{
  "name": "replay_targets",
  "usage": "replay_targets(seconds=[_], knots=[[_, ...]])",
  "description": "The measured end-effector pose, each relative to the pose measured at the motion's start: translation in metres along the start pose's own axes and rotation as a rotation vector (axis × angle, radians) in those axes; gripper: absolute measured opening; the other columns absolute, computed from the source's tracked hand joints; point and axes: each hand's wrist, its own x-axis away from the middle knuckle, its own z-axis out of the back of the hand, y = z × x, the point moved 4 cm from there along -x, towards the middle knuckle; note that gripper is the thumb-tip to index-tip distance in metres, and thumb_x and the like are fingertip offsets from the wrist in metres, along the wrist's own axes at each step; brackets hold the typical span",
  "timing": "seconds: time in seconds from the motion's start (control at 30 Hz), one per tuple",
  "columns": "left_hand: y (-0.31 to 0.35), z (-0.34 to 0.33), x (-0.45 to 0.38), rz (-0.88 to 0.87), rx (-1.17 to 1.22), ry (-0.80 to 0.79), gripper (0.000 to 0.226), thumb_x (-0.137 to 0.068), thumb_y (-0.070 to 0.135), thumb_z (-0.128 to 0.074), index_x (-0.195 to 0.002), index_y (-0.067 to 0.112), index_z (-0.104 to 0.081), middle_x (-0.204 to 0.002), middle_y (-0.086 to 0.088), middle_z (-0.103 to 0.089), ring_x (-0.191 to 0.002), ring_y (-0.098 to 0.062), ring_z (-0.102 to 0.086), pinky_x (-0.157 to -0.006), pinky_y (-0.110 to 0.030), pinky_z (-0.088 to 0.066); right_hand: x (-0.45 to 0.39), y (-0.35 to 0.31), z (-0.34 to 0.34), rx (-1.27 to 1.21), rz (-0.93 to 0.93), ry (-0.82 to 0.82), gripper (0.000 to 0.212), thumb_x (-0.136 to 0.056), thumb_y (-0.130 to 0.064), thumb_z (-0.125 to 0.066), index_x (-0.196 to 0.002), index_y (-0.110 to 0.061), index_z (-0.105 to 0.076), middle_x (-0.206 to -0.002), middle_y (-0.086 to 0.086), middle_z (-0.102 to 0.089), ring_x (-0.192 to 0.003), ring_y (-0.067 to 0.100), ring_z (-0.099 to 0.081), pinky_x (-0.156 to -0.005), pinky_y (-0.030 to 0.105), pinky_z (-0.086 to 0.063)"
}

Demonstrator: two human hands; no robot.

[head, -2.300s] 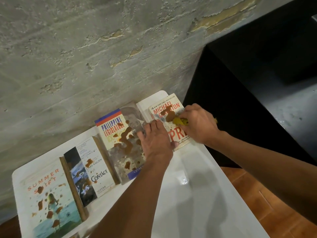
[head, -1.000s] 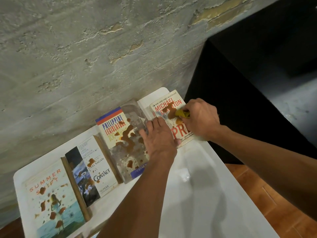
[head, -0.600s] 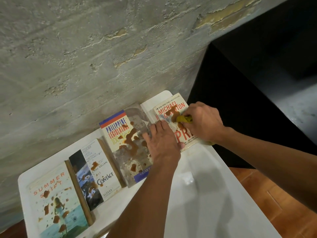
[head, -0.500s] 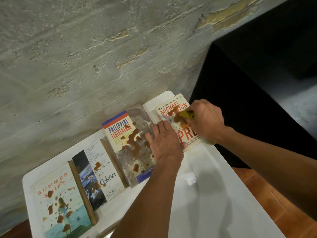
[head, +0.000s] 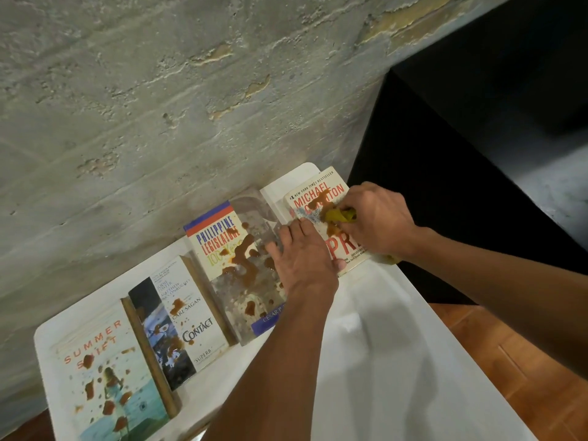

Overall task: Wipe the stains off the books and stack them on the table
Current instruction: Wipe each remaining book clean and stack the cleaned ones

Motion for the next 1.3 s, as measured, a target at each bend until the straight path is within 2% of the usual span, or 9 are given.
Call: replay_targets(seconds=[0.07, 0.23, 0.37, 0.53, 0.67, 0.83, 1.07, 1.17, 1.3], knots=[[-0.001, -0.001, 0.000, 0.007, 0.003, -0.015, 0.095, -0.082, 0.062, -0.070, -0.148, 0.014, -0.023, -0.153, -0.007, -0.035, -0.143, -0.028, -0.025, -0.113, -0.049, -0.021, -0.003, 0.000, 0.003, -0.005, -0.053, 0.066, 0.035, -0.089, -0.046, -0.069, -0.116, -0.025, -0.070, -0.114, -0.008, -0.067, -0.094, 0.008, -0.060, -0.070, 0.022, -0.053], [-0.002, -0.001, 0.002, -0.002, -0.016, 0.013, 0.093, -0.083, 0.062, -0.069, -0.147, 0.013, -0.023, -0.152, -0.008, -0.036, -0.141, -0.028, -0.026, -0.111, -0.048, -0.023, 0.010, -0.010, -0.005, 0.015, 0.104, -0.034, 0.034, -0.089, -0.046, -0.069, -0.119, -0.028, -0.069, -0.124, -0.008, -0.066, -0.112, 0.011, -0.057, -0.078, 0.027, -0.054], [-0.001, -0.001, 0.002, 0.014, 0.000, -0.013, 0.094, -0.081, 0.062, -0.071, -0.147, 0.014, -0.024, -0.152, -0.007, -0.037, -0.141, -0.027, -0.026, -0.112, -0.048, -0.023, -0.005, -0.003, 0.001, -0.005, -0.078, 0.090, 0.034, -0.089, -0.045, -0.070, -0.117, -0.025, -0.071, -0.115, -0.008, -0.067, -0.099, 0.012, -0.061, -0.075, 0.030, -0.057], [-0.002, 0.000, 0.002, -0.003, -0.017, 0.003, 0.093, -0.082, 0.061, -0.070, -0.147, 0.013, -0.023, -0.152, -0.008, -0.036, -0.141, -0.028, -0.027, -0.112, -0.049, -0.023, 0.009, -0.011, -0.005, 0.006, 0.094, -0.024, 0.036, -0.090, -0.045, -0.069, -0.121, -0.028, -0.068, -0.124, -0.008, -0.066, -0.113, 0.011, -0.057, -0.077, 0.025, -0.053], [0.000, 0.000, 0.002, 0.005, -0.007, -0.033, 0.094, -0.083, 0.062, -0.070, -0.147, 0.013, -0.022, -0.152, -0.008, -0.035, -0.142, -0.029, -0.026, -0.114, -0.050, -0.022, -0.008, -0.005, 0.003, 0.002, -0.074, 0.091, 0.035, -0.090, -0.044, -0.070, -0.119, -0.024, -0.071, -0.114, -0.007, -0.067, -0.100, 0.011, -0.061, -0.075, 0.028, -0.056], [-0.006, 0.001, 0.002, -0.002, -0.013, 0.002, 0.091, -0.083, 0.062, -0.069, -0.146, 0.013, -0.025, -0.151, -0.007, -0.037, -0.141, -0.028, -0.026, -0.111, -0.049, -0.024, 0.009, -0.020, -0.003, -0.015, 0.113, -0.032, 0.035, -0.090, -0.045, -0.069, -0.121, -0.029, -0.068, -0.124, -0.009, -0.066, -0.115, 0.010, -0.056, -0.078, 0.023, -0.048], [-0.001, -0.001, 0.006, -0.004, 0.030, 0.000, 0.088, -0.083, 0.061, -0.069, -0.145, 0.017, -0.024, -0.150, -0.005, -0.036, -0.140, -0.027, -0.027, -0.111, -0.047, -0.022, 0.011, -0.002, -0.001, -0.182, -0.081, 0.023, 0.036, -0.090, -0.043, -0.069, -0.121, -0.026, -0.069, -0.109, -0.010, -0.059, -0.101, 0.011, -0.058, -0.081, 0.025, -0.054], [0.001, 0.002, 0.007, 0.002, 0.073, -0.007, 0.090, -0.084, 0.059, -0.070, -0.147, 0.016, -0.021, -0.151, -0.005, -0.033, -0.141, -0.026, -0.027, -0.114, -0.047, -0.022, 0.008, 0.011, 0.009, -0.245, -0.164, 0.046, 0.032, -0.094, -0.041, -0.064, -0.121, -0.025, -0.068, -0.107, -0.010, -0.049, -0.086, 0.003, -0.055, -0.065, 0.009, -0.043], [0.001, 0.003, 0.009, 0.011, 0.123, -0.012, 0.091, -0.084, 0.057, -0.071, -0.148, 0.016, -0.021, -0.151, -0.006, -0.033, -0.142, -0.027, -0.026, -0.115, -0.046, -0.019, -0.003, 0.014, 0.009, -0.210, -0.184, 0.078, 0.029, -0.095, -0.039, -0.063, -0.119, -0.022, -0.069, -0.106, -0.010, -0.047, -0.084, 0.003, -0.055, -0.062, 0.006, -0.035]])
